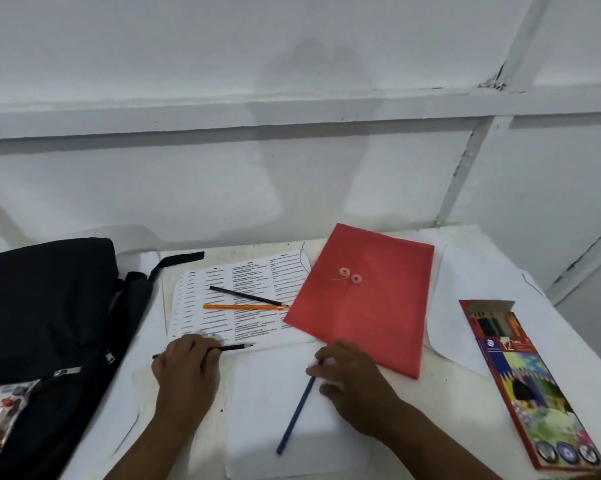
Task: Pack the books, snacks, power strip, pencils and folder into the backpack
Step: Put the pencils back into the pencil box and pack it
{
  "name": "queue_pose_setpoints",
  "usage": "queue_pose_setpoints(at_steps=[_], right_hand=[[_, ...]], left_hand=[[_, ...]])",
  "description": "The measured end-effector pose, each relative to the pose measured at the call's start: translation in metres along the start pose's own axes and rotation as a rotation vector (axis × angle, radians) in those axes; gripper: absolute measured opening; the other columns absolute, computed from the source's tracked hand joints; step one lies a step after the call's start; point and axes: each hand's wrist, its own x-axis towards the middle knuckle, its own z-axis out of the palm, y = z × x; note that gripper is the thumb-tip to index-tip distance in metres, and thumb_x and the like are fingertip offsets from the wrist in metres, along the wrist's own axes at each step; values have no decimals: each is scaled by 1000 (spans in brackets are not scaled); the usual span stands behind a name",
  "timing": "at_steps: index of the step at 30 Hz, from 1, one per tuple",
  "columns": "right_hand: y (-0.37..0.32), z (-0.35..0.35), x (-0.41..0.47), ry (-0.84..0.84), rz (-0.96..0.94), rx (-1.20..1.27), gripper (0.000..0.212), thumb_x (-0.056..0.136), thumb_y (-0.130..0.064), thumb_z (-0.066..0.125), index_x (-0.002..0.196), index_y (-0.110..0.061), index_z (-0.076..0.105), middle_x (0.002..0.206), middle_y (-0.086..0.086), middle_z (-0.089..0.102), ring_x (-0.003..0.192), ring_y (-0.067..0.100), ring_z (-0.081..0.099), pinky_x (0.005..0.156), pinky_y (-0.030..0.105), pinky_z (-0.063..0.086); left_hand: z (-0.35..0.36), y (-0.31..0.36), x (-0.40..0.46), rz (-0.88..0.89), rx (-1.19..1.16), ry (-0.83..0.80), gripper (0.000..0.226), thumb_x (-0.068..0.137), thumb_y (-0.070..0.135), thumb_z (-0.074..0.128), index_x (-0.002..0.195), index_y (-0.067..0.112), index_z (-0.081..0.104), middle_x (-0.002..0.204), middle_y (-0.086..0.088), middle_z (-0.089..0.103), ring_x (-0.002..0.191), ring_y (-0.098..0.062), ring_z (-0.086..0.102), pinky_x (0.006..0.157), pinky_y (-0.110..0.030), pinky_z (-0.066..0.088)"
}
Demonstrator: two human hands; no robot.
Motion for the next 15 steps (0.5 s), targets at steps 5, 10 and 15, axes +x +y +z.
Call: queue_pose_setpoints(at_steps=[5,10,15], right_hand=[[-8,8,-9,106,84,-12,16,74,-25,79,86,-33,71,107,-19,62,110,6,49,96,28,40],[-22,6,-30,244,223,1,24,74,-9,74,76,-29,60,78,-17,59,78,5,49,72,18,37],[-37,8,-55,345,396,94,26,88,-6,62,78,-28,54,75,-17,53,73,4,50,66,20,39]], left_hand=[[-4,-1,-1,32,-51,-24,26,93,36,40,94,33,66,97,19,63,94,-15,53,84,-37,30],[-14,7,-3,103,-86,-39,41,96,37,29,91,23,67,86,12,65,79,-20,56,72,-38,39],[-19,9,-6,194,-191,-71,44,98,37,30,83,15,64,75,7,63,69,-19,58,65,-39,50]])
